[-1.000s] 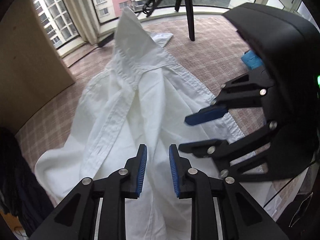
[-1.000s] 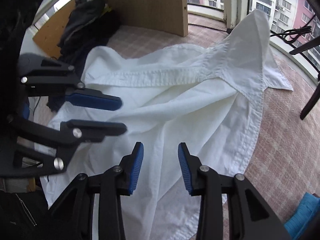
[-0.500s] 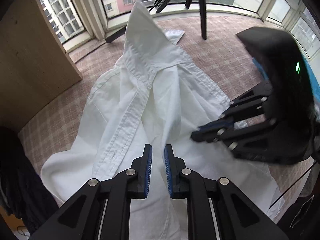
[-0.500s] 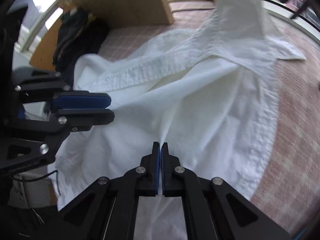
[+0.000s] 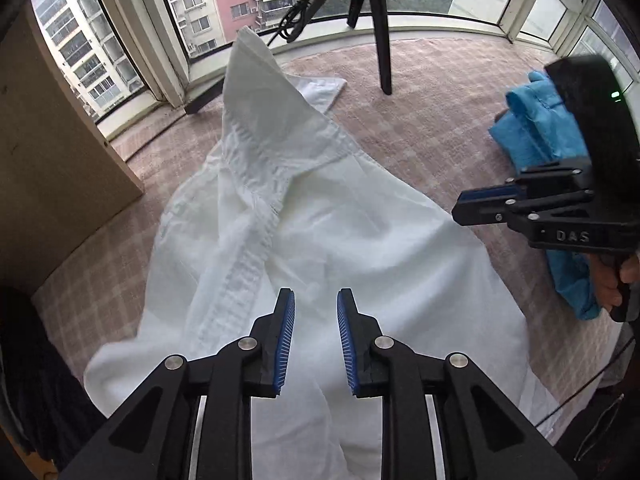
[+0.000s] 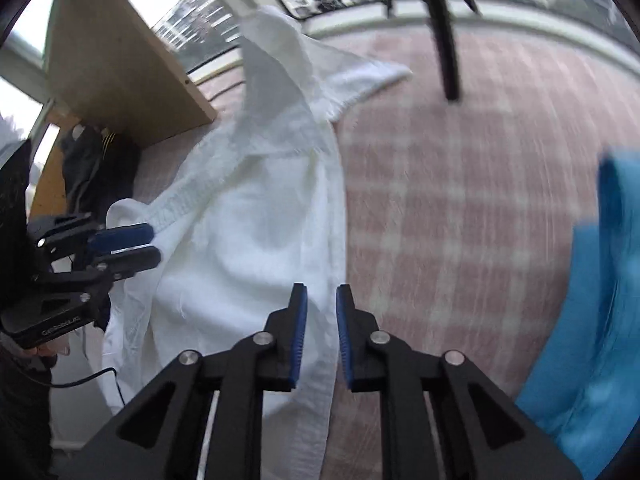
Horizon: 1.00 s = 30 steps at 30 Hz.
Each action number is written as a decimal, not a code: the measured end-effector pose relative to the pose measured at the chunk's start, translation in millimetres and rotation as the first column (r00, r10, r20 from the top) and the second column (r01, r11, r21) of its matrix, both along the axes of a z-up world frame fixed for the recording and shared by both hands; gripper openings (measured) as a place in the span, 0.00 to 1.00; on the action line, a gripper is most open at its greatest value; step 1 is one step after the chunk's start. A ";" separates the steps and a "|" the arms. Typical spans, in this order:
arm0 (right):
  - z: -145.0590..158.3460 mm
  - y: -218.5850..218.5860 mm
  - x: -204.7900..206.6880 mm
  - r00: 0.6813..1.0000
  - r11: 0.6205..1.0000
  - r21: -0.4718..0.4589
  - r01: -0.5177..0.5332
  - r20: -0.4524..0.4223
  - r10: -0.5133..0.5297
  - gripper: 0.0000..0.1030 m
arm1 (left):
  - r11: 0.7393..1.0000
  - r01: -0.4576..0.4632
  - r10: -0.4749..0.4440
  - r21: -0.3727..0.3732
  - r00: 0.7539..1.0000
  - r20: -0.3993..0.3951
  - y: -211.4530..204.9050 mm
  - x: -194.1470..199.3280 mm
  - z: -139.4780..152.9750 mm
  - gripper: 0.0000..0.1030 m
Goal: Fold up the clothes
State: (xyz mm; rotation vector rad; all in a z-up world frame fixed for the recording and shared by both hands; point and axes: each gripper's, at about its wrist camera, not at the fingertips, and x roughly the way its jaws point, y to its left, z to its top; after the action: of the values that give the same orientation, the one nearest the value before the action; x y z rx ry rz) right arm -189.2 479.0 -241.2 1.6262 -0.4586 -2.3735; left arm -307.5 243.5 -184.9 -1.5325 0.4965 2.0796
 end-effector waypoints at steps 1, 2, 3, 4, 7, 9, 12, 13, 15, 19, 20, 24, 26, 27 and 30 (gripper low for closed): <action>4.3 -5.4 -6.7 1.000 0.999 0.032 -0.017 -0.018 0.018 0.15 | 1.000 -0.007 0.007 -0.009 1.000 -0.011 1.9 -5.6 -1.1 0.20; 5.3 -9.7 -13.3 0.999 0.998 0.053 -0.039 -0.025 0.040 0.15 | 1.000 0.002 -0.003 -0.016 1.000 -0.018 5.7 -11.6 -2.7 0.21; 3.0 -11.7 -19.2 0.998 0.997 0.064 -0.050 -0.022 0.052 0.15 | 1.000 0.004 -0.005 -0.021 1.000 -0.024 8.3 -17.0 -4.8 0.21; 0.4 -13.4 -25.4 0.998 0.996 0.073 -0.059 -0.016 0.060 0.15 | 1.000 0.006 -0.007 -0.027 1.000 -0.030 10.9 -22.4 -6.9 0.23; -5.4 -7.3 -44.8 0.999 0.997 0.072 -0.033 -0.017 0.035 0.15 | 0.999 0.008 -0.009 -0.036 0.999 -0.031 14.0 -35.2 -15.3 0.25; -4.5 -2.7 -61.3 0.999 0.999 0.049 -0.003 -0.047 0.006 0.15 | 0.999 0.004 -0.005 -0.046 1.000 -0.016 10.1 -40.3 -24.6 0.25; -4.3 -11.4 -84.6 0.997 0.997 0.070 -0.018 -0.075 0.023 0.30 | 0.998 -0.014 0.014 -0.060 1.000 0.006 0.6 -44.7 -37.4 0.25; -4.6 -19.0 -92.6 0.995 0.995 0.093 -0.038 -0.085 0.046 0.38 | 0.998 -0.023 0.024 -0.053 1.000 0.013 -1.7 -46.3 -39.2 0.25; -6.9 -35.0 -108.2 0.991 0.982 0.177 -0.073 -0.099 0.091 0.38 | 0.999 -0.032 0.032 -0.032 0.999 0.018 -7.2 -46.2 -38.9 0.26; -19.4 -48.0 -133.1 0.986 0.960 0.254 -0.121 -0.082 0.146 0.18 | 1.000 -0.029 0.029 -0.012 0.999 0.017 -12.0 -43.5 -36.8 0.26; -18.8 -48.3 -135.6 0.984 0.963 0.235 -0.134 -0.088 0.158 0.03 | 0.999 -0.031 0.031 -0.010 0.999 0.012 -12.4 -42.9 -36.3 0.26; -3.5 -46.2 -139.1 0.978 0.951 0.299 -0.075 -0.165 0.128 0.03 | 0.999 -0.038 0.038 0.004 0.999 0.001 -11.3 -41.3 -33.9 0.26; 4.7 -44.1 -135.7 0.982 0.959 0.267 -0.092 -0.136 0.132 0.06 | 0.999 -0.048 0.048 0.017 0.999 -0.001 -12.6 -37.3 -27.7 0.26; 12.8 -42.3 -128.5 0.983 0.961 0.262 -0.093 -0.131 0.131 0.09 | 0.999 -0.046 0.046 0.027 0.999 -0.007 -13.2 -32.7 -20.6 0.26; 50.3 -32.9 -88.5 0.975 0.968 0.230 -0.099 -0.171 0.140 0.17 | 0.998 -0.038 0.041 0.050 0.998 -0.050 -18.1 -14.6 7.6 0.26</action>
State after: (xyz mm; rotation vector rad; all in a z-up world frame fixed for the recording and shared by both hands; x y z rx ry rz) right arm -277.8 446.0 -191.0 1.4483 -0.0612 -2.5254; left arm -322.1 225.4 -177.3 -1.4757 0.4337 2.1494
